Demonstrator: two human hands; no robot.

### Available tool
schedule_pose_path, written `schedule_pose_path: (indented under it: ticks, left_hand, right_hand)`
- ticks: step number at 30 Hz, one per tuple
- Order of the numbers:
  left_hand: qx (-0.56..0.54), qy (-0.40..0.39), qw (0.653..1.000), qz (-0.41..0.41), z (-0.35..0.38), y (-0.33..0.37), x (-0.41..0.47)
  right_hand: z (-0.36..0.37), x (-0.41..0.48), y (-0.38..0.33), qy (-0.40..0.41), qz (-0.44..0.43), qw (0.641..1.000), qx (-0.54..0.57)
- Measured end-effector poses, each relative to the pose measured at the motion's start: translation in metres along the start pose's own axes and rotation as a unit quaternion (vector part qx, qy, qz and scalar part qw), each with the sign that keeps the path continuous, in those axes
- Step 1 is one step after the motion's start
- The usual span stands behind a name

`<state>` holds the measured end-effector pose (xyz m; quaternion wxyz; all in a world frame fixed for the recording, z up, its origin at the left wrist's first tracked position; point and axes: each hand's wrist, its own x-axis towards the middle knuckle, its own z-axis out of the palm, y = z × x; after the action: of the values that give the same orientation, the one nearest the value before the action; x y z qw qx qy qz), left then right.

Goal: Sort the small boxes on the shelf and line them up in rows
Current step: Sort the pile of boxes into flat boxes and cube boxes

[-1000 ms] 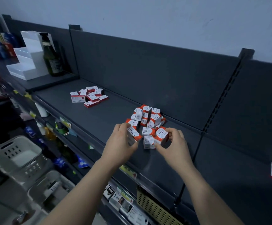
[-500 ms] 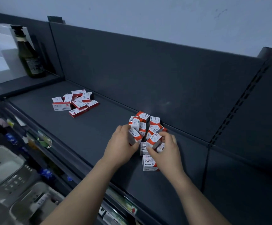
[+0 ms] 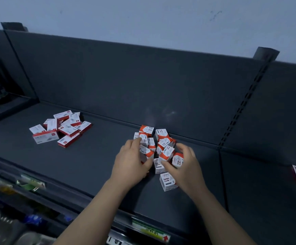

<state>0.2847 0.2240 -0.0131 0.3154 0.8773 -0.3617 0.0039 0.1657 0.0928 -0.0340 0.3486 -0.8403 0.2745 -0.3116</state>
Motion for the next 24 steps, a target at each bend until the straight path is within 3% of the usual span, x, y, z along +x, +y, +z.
schedule_pose_path:
  ticks: [9,17,24]
  left_hand:
    - [0.033,0.031,0.991,0.127,-0.007,0.032,0.006]
    - [0.016,-0.023,0.971,0.238,0.022,0.092,-0.013]
    - [0.011,-0.085,0.945,0.316,0.059,0.163,-0.035]
  right_hand:
    - [-0.035,-0.023,0.003,0.036,0.024,0.988,-0.145]
    - [-0.097,-0.072,0.017,0.089,0.050,0.967,-0.232]
    - [-0.174,-0.120,0.046,0.127,0.132,0.947,-0.264]
